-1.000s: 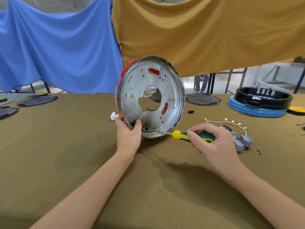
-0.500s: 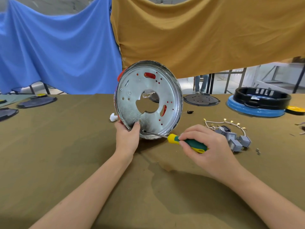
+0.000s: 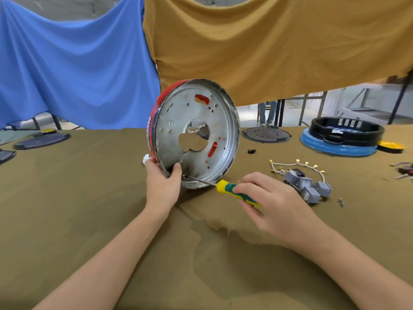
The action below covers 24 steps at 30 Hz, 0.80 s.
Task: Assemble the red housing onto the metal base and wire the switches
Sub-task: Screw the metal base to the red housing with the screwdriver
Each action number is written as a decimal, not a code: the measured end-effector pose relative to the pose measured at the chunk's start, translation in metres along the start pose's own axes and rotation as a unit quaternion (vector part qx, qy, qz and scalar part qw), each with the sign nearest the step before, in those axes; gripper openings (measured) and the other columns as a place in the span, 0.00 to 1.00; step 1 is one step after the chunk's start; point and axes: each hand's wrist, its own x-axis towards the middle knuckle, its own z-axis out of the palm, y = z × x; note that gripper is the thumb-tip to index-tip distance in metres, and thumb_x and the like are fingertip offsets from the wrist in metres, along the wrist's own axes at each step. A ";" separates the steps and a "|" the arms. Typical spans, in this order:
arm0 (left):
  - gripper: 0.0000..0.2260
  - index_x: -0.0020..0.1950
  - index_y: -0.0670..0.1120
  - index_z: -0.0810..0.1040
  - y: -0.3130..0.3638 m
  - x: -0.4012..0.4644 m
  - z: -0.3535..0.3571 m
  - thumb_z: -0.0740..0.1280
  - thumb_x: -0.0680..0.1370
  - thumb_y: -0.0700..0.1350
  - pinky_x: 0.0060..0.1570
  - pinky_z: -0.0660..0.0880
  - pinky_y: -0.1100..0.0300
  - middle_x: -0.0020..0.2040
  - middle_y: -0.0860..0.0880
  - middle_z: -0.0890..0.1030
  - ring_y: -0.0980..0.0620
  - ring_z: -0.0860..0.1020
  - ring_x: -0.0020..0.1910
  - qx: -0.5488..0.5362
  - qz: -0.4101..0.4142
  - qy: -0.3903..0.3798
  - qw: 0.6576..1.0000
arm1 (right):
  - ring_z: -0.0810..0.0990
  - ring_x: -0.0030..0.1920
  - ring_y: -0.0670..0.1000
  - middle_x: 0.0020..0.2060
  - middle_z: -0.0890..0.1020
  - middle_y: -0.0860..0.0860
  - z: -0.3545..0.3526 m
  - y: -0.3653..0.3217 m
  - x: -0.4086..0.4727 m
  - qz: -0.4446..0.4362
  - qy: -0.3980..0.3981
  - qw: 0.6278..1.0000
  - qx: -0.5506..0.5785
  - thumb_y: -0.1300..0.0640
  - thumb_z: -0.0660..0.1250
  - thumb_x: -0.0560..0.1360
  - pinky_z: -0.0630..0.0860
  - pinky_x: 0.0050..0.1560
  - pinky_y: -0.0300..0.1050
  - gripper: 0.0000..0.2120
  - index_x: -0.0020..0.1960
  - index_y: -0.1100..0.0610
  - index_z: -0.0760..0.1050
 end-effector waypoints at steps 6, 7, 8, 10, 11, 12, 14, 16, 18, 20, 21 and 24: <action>0.16 0.62 0.50 0.66 -0.001 0.001 0.000 0.69 0.79 0.45 0.54 0.70 0.62 0.52 0.62 0.76 0.64 0.76 0.52 -0.021 -0.034 -0.001 0.999 | 0.78 0.39 0.58 0.44 0.82 0.57 0.006 -0.003 0.000 -0.133 0.024 0.981 -0.140 0.68 0.64 0.78 0.77 0.35 0.48 0.07 0.48 0.64 0.82; 0.17 0.64 0.50 0.66 -0.001 0.001 0.000 0.69 0.79 0.45 0.56 0.70 0.61 0.52 0.62 0.76 0.62 0.76 0.53 -0.027 -0.039 0.001 0.999 | 0.78 0.39 0.58 0.44 0.82 0.57 0.008 -0.004 0.000 -0.147 0.025 0.978 -0.148 0.69 0.62 0.79 0.77 0.36 0.48 0.09 0.47 0.64 0.81; 0.18 0.66 0.49 0.66 -0.001 0.001 -0.001 0.68 0.79 0.45 0.58 0.71 0.60 0.53 0.62 0.76 0.60 0.77 0.54 -0.030 -0.040 0.004 0.999 | 0.78 0.39 0.59 0.43 0.81 0.57 0.008 -0.005 0.001 -0.151 0.029 0.976 -0.155 0.69 0.62 0.79 0.76 0.37 0.49 0.09 0.47 0.64 0.81; 0.19 0.67 0.48 0.65 -0.001 0.001 -0.002 0.68 0.79 0.45 0.59 0.71 0.59 0.54 0.62 0.76 0.60 0.77 0.55 -0.027 -0.034 0.006 0.999 | 0.78 0.40 0.59 0.43 0.82 0.57 0.011 -0.006 0.001 -0.140 0.037 0.978 -0.152 0.70 0.64 0.78 0.77 0.37 0.49 0.08 0.47 0.64 0.81; 0.19 0.67 0.47 0.65 -0.002 0.001 -0.002 0.68 0.79 0.45 0.59 0.71 0.59 0.53 0.62 0.76 0.62 0.76 0.54 -0.023 -0.029 0.006 0.999 | 0.78 0.40 0.58 0.43 0.82 0.57 0.012 -0.006 0.001 -0.126 0.038 0.981 -0.140 0.69 0.66 0.77 0.77 0.38 0.49 0.06 0.47 0.65 0.82; 0.19 0.67 0.47 0.65 -0.002 0.000 -0.001 0.68 0.79 0.44 0.59 0.71 0.59 0.53 0.62 0.75 0.62 0.76 0.53 -0.017 -0.023 0.007 1.000 | 0.78 0.40 0.58 0.44 0.82 0.57 0.012 -0.007 0.001 -0.106 0.039 0.986 -0.123 0.69 0.68 0.76 0.78 0.38 0.49 0.04 0.48 0.65 0.82; 0.17 0.65 0.46 0.65 -0.002 0.000 0.000 0.68 0.80 0.44 0.59 0.71 0.58 0.53 0.61 0.75 0.56 0.77 0.55 -0.011 -0.014 0.004 1.000 | 0.79 0.36 0.56 0.42 0.82 0.56 0.013 -0.010 0.000 -0.049 0.044 0.995 -0.073 0.64 0.71 0.75 0.78 0.34 0.50 0.04 0.48 0.64 0.82; 0.15 0.62 0.49 0.65 -0.002 0.000 0.002 0.68 0.80 0.44 0.59 0.71 0.58 0.53 0.61 0.75 0.54 0.77 0.56 -0.019 -0.012 -0.005 1.000 | 0.77 0.32 0.53 0.37 0.81 0.53 0.015 -0.017 -0.001 0.027 0.062 0.997 -0.025 0.58 0.73 0.74 0.77 0.30 0.48 0.07 0.47 0.62 0.82; 0.14 0.60 0.51 0.65 -0.002 0.000 0.004 0.68 0.80 0.44 0.58 0.70 0.59 0.54 0.61 0.75 0.60 0.77 0.54 -0.032 -0.015 -0.009 0.999 | 0.76 0.31 0.51 0.35 0.80 0.50 0.016 -0.022 0.000 0.110 0.093 0.989 0.024 0.55 0.73 0.74 0.75 0.29 0.47 0.07 0.46 0.59 0.81; 0.15 0.61 0.51 0.65 -0.004 0.001 0.003 0.68 0.80 0.44 0.56 0.70 0.62 0.54 0.61 0.75 0.65 0.75 0.54 -0.035 -0.018 -0.005 0.999 | 0.77 0.36 0.48 0.38 0.80 0.48 0.016 -0.020 0.001 0.169 0.097 0.978 0.076 0.55 0.73 0.75 0.76 0.36 0.46 0.06 0.47 0.57 0.80; 0.16 0.63 0.50 0.65 -0.004 0.002 0.003 0.68 0.80 0.44 0.54 0.70 0.64 0.54 0.61 0.75 0.65 0.75 0.54 -0.034 -0.020 -0.002 0.999 | 0.77 0.39 0.46 0.42 0.80 0.46 0.015 -0.018 0.002 0.179 0.083 0.975 0.097 0.55 0.74 0.74 0.76 0.40 0.43 0.07 0.49 0.56 0.79; 0.20 0.69 0.46 0.64 -0.005 0.005 0.001 0.68 0.80 0.44 0.58 0.70 0.61 0.55 0.59 0.76 0.59 0.77 0.56 -0.036 -0.032 0.013 0.999 | 0.77 0.46 0.47 0.54 0.71 0.45 0.015 -0.011 -0.001 0.171 -0.003 0.977 0.129 0.61 0.73 0.72 0.78 0.45 0.41 0.16 0.56 0.53 0.73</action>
